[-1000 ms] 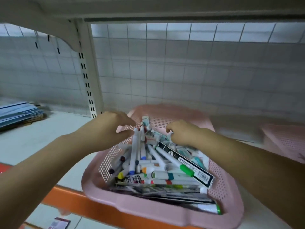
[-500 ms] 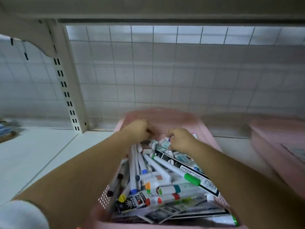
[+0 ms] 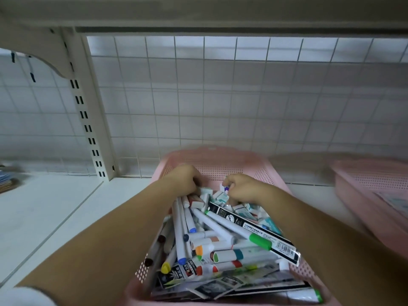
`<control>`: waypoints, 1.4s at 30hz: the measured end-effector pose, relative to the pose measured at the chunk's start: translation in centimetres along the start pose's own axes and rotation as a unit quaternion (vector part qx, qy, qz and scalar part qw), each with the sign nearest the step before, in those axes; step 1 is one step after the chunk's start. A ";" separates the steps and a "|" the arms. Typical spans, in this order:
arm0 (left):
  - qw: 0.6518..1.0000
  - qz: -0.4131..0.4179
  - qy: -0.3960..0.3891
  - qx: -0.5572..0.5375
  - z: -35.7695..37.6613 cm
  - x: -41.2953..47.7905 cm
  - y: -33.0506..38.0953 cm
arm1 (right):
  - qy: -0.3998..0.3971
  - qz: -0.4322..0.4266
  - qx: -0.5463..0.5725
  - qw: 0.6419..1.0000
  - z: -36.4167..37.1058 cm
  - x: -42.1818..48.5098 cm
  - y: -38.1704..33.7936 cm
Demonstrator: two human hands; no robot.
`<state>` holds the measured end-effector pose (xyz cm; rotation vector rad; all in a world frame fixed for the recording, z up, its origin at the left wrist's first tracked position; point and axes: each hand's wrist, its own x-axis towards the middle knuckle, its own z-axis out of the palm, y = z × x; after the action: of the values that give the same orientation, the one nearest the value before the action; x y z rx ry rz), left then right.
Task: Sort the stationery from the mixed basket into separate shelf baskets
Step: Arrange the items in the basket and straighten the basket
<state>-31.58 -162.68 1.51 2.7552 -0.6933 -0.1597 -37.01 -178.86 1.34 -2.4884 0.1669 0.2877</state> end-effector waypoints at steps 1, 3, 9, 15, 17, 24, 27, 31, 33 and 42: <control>1.000 -0.002 0.009 -0.020 -0.1 -0.1 0.1 | -0.010 0.006 -0.005 1.000 -0.1 -0.1 -0.1; 0.997 -0.008 0.034 -0.063 -0.2 -0.3 0.2 | -0.027 0.014 -0.030 0.999 -0.1 -0.2 -0.3; 0.975 -0.030 0.125 -0.179 -1.1 -1.1 0.4 | -0.025 0.028 -0.077 0.996 0.2 -0.2 -0.4; 0.939 -0.074 0.158 -0.298 -2.2 -2.6 0.7 | -0.026 0.013 -0.078 0.997 0.3 -1.1 -0.7; 0.925 -0.078 0.168 -0.331 -2.6 -3.6 0.9 | -0.007 0.004 -0.024 1.000 0.2 -1.1 -0.6; 0.881 -0.075 0.202 -0.422 -4.0 -7.0 1.2 | 0.043 -0.070 0.114 0.990 -1.9 -2.7 -1.3; 0.865 -0.098 0.194 -0.452 -4.6 -7.7 1.8 | 0.070 -0.099 0.173 0.977 -3.6 -3.5 -1.2; 0.861 -0.108 0.167 -0.468 -4.4 -7.7 4.0 | 0.044 -0.105 0.235 0.965 -5.7 -5.5 -0.4; 0.856 -0.094 0.153 -0.484 -4.1 -7.2 5.7 | 0.066 -0.122 0.283 0.949 -6.8 -6.3 0.5; 0.838 -0.027 0.097 -0.536 -2.6 -4.4 17.8 | 0.071 -0.096 0.418 0.901 -12.4 -11.5 8.1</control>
<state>-42.86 -174.87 9.66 1.6652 -0.2999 -0.1954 -47.63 -192.14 9.24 -1.6459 0.0761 -0.0561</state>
